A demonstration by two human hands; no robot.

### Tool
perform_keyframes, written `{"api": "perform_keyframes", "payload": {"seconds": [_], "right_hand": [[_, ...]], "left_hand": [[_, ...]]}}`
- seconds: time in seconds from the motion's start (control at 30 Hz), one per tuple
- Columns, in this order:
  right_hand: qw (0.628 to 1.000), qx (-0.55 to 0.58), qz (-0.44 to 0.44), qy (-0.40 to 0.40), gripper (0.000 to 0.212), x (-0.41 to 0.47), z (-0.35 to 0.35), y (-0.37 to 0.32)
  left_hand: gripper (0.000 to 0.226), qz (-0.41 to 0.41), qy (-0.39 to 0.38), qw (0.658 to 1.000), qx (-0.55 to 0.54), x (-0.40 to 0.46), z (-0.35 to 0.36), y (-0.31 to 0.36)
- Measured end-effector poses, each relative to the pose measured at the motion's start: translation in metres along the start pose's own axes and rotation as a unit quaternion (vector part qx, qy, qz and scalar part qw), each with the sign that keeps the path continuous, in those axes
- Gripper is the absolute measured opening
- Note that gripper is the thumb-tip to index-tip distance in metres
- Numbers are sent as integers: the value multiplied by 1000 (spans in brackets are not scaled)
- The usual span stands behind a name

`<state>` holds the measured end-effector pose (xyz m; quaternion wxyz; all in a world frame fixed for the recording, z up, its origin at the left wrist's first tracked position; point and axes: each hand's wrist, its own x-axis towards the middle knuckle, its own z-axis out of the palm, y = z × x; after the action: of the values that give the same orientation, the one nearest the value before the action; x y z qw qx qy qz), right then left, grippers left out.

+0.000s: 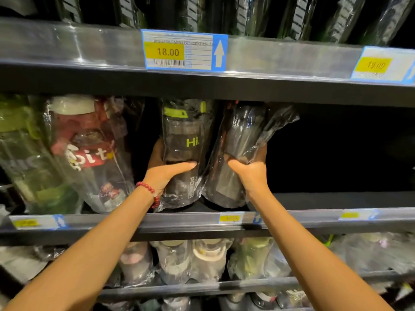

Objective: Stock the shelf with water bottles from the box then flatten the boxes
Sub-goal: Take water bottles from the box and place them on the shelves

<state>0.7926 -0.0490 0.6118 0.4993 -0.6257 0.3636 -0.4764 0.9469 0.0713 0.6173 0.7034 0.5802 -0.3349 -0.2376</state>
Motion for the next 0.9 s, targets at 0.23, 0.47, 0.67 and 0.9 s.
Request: {"api": "perform_keyframes", "payload": {"seconds": [0.23, 0.47, 0.67, 0.9], "right_hand": [[999, -28, 14, -32, 45, -5, -8, 1], [993, -57, -23, -100, 73, -21, -16, 0], [992, -55, -39, -105, 53, -22, -18, 1], [981, -149, -33, -120, 98, -35, -13, 7]], "left_hand": [[121, 12, -34, 998, 48, -8, -7, -1], [91, 45, -68, 993, 91, -15, -17, -4], [71, 64, 19, 988, 139, -34, -12, 1], [111, 76, 116, 958, 252, -64, 9, -15]]}}
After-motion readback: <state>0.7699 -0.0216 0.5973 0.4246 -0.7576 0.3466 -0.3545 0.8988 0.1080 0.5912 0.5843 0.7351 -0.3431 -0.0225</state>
